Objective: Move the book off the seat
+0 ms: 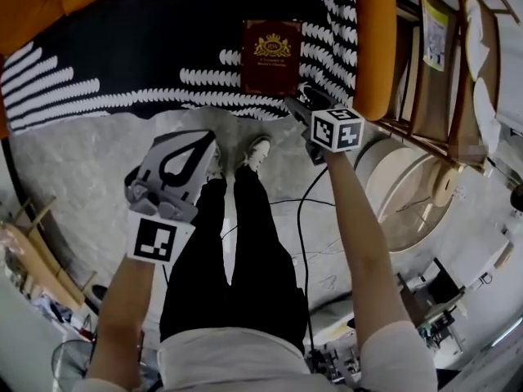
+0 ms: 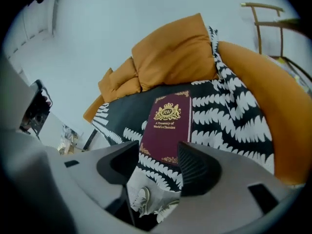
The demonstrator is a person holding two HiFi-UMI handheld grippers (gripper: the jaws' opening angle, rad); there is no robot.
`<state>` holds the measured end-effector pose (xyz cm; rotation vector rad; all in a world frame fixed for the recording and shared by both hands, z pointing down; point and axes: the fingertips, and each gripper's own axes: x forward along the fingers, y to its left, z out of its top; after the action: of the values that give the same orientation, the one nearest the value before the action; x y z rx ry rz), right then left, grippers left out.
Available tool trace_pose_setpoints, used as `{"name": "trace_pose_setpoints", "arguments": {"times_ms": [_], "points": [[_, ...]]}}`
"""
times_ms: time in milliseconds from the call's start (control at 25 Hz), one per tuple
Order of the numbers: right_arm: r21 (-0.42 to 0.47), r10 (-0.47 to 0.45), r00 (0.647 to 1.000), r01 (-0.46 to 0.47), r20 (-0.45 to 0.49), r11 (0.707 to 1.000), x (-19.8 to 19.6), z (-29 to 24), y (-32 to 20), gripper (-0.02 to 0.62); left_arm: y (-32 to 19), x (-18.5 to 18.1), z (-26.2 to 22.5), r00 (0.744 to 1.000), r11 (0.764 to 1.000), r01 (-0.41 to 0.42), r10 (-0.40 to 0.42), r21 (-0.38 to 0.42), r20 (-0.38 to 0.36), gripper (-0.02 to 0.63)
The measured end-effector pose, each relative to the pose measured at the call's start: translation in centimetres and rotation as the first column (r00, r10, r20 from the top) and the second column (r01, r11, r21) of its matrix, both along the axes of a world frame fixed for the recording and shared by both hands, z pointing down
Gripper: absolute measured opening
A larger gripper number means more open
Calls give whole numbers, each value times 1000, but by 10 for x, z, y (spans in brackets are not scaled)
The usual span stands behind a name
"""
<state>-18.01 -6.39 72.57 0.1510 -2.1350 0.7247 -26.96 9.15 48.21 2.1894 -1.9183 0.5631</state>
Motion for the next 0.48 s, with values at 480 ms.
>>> {"name": "trace_pose_setpoints", "arguments": {"times_ms": [480], "points": [[-261, 165, 984, -176, -64, 949, -26, 94, -34, 299, -28, -30, 32, 996, 997, 81, -81, -18, -22, 15]]}}
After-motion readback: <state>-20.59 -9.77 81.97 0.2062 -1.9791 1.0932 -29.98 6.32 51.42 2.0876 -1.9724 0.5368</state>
